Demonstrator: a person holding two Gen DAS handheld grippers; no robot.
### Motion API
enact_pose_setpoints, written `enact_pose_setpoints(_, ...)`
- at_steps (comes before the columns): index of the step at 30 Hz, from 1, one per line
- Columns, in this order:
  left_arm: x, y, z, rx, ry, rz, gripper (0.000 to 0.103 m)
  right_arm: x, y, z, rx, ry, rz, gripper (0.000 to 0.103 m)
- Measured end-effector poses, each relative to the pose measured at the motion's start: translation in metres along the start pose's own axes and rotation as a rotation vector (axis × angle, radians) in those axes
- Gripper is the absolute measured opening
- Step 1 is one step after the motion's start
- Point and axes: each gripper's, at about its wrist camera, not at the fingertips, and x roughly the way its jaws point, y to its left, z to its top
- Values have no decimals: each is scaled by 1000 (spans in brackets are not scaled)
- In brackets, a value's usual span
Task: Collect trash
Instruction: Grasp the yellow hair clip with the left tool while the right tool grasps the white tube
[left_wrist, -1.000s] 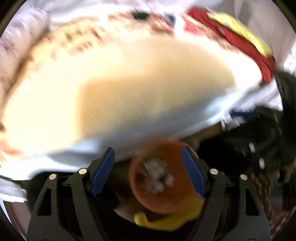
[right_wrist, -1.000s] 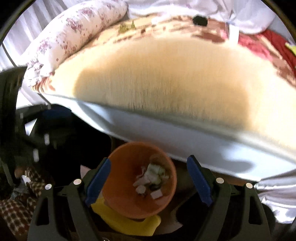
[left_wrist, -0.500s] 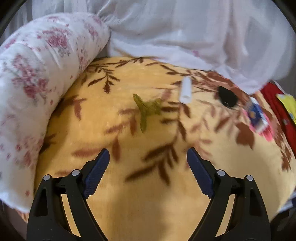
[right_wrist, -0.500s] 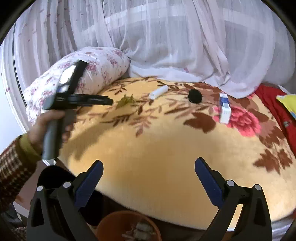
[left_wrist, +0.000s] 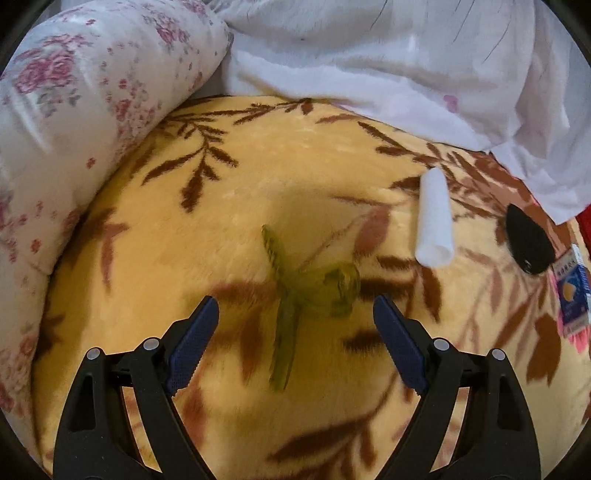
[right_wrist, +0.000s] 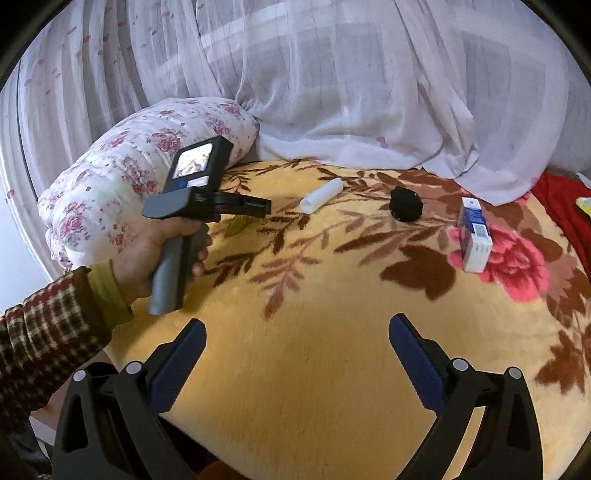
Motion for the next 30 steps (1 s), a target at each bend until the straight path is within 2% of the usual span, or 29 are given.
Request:
enact_pose_setpoints(3, 12, 1, 4, -9, 2, 23, 82, 4, 0, 4, -3, 1, 1, 98)
enact_pose_setpoints(4, 13, 4, 3, -20, -7, 13, 67, 6, 1, 5, -5, 2, -1, 98)
enact_pose_setpoints(6, 13, 9, 1, -32, -6, -53, 43, 10, 1, 6, -12, 8, -7, 98)
enact_pose_setpoints(9, -1, 13, -6, -34, -42, -60, 42, 19, 1, 10, -21, 26, -25, 98)
enact_pose_setpoints(14, -33, 21, -24, -33, -63, -115, 42, 36, -1, 22, -18, 41, -23, 98)
enact_pose_setpoints(21, -68, 19, -59, 10, -87, -146, 42, 78, -7, 65, -25, 35, -72, 98)
enact_pose_setpoints(24, -74, 17, -71, 20, -95, -159, 42, 118, -9, 96, -21, 56, -89, 98)
enact_pose_setpoints(30, -79, 13, -88, 67, -101, -154, 43, 203, -12, 139, -1, 108, -179, 98)
